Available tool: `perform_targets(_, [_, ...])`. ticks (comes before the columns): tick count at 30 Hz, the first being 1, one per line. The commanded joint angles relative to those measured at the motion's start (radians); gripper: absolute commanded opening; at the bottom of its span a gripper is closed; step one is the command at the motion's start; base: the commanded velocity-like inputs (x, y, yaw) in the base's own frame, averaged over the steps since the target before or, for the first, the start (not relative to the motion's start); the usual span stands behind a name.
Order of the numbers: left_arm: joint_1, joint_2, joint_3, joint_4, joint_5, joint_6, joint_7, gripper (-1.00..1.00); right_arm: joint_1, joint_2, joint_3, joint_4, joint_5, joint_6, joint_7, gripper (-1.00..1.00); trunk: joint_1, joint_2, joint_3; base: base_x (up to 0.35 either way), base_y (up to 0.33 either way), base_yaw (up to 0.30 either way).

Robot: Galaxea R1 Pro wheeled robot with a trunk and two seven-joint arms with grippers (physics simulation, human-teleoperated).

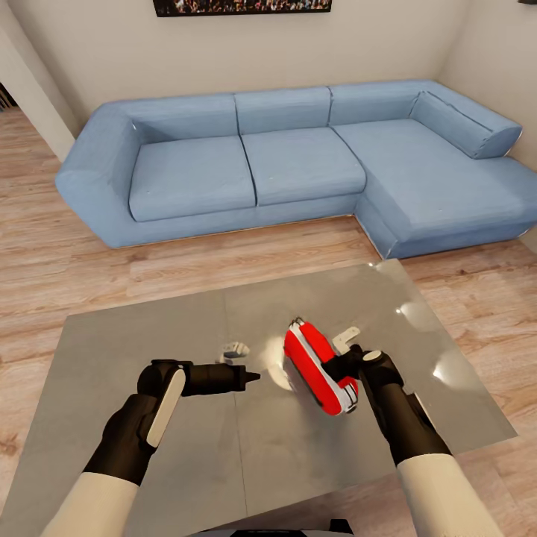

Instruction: Turn on the radio receiver that's on the table in the living room.

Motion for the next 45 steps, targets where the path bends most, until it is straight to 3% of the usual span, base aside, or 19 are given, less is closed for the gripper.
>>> perform_targets(1, [0.000,0.000,0.000,0.000,0.000,0.000,0.000,-1.00,0.000,0.000,0.000,0.010,-0.001,-0.009,-0.002,-1.00,0.000,0.000,0.000,0.000,0.000,0.000])
perform_targets(6, [0.000,0.000,-0.001,0.000,0.000,0.000,0.001,-1.00,0.000,0.001,-0.005,0.027,-0.002,-0.036,-0.017,-1.00,0.000,0.000,0.000,0.000,0.000,0.000])
perform_targets(12, [0.000,0.000,-0.001,0.000,0.000,0.000,0.001,-1.00,0.000,0.001,-0.007,0.033,-0.010,-0.130,-0.059,-1.00,0.000,0.000,0.000,0.000,0.000,0.000])
perform_targets(22, [0.000,0.000,-0.001,0.000,0.000,0.000,-0.001,-1.00,0.000,0.011,-0.009,0.042,-0.014,-0.202,-0.069,-1.00,0.000,0.000,0.000,0.000,0.000,0.000])
perform_targets(33, [0.000,0.000,-0.001,0.000,0.000,0.000,-0.001,-1.00,0.000,0.013,-0.011,0.152,-0.014,-0.244,-0.124,-1.00,0.000,0.000,0.000,0.000,0.000,0.000])
perform_targets(45, [0.000,0.001,-0.001,0.003,0.000,-0.001,0.001,-1.00,0.000,0.012,-0.011,0.161,-0.013,-0.249,-0.134,-1.00,0.000,0.000,0.000,0.000,0.000,0.000])
